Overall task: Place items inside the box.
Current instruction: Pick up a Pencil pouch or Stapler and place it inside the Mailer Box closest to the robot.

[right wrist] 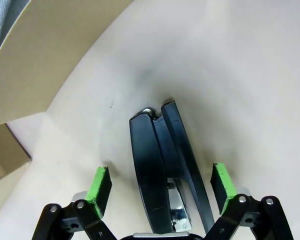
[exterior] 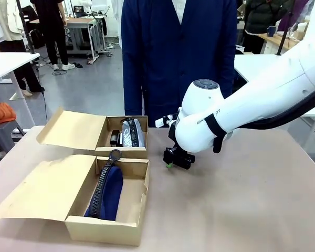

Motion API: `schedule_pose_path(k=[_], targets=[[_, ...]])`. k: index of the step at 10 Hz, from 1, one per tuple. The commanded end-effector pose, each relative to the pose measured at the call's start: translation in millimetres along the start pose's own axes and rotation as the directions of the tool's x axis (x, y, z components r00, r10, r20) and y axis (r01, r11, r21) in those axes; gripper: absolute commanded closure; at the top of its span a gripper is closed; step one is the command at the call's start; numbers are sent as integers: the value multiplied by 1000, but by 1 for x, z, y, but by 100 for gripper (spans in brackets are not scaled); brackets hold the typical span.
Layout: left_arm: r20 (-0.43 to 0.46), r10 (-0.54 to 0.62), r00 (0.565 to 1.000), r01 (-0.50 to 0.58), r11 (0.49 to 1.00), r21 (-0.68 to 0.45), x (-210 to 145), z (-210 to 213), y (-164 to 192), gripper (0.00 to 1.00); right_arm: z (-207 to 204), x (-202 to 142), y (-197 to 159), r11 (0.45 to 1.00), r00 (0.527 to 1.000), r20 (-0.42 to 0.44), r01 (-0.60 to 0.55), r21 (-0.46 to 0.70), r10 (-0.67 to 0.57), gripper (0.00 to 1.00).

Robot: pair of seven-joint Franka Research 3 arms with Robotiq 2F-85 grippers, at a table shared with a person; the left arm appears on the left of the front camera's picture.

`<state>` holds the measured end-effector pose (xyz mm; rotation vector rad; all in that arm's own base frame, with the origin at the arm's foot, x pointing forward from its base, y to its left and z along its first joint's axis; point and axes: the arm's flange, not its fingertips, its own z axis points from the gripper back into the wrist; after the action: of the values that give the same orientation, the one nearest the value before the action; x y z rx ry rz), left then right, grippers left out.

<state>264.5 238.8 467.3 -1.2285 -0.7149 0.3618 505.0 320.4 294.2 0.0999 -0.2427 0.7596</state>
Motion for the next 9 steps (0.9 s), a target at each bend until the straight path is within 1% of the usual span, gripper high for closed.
schedule_pose_path(k=[1, 2, 3, 4, 6, 7, 8, 9], targets=[[14, -16, 1000, 16, 1000, -26, 0, 0, -1, 0, 4, 4, -2, 1000, 1000, 0, -15, -20, 15, 38], [14, -16, 1000, 16, 1000, -26, 0, 0, -1, 0, 4, 4, -2, 1000, 1000, -4, -14, -20, 14, 60], [14, -16, 1000, 16, 1000, -26, 0, 0, -1, 0, 5, 3, -1, 999, 1000, -6, -18, -31, 17, 98], [14, -16, 1000, 16, 1000, -26, 0, 0, -1, 0, 5, 2, -1, 999, 1000, -10, -16, -36, 16, 100], [14, -16, 1000, 16, 1000, -26, 0, 0, -1, 0, 8, 1, -2, 999, 1000, -3, -6, -41, 6, 100], [14, -16, 1000, 16, 1000, -26, 0, 0, -1, 0, 10, -1, -3, 999, 1000, -8, 0, -45, 0, 97], [14, -16, 1000, 16, 1000, -26, 0, 0, -1, 0, 13, -5, -3, 999, 1000, -5, 7, -46, -8, 100], [14, -16, 1000, 16, 1000, -26, 0, 0, -1, 0, 20, -9, -3, 998, 1000, -4, 24, -50, -24, 100]])
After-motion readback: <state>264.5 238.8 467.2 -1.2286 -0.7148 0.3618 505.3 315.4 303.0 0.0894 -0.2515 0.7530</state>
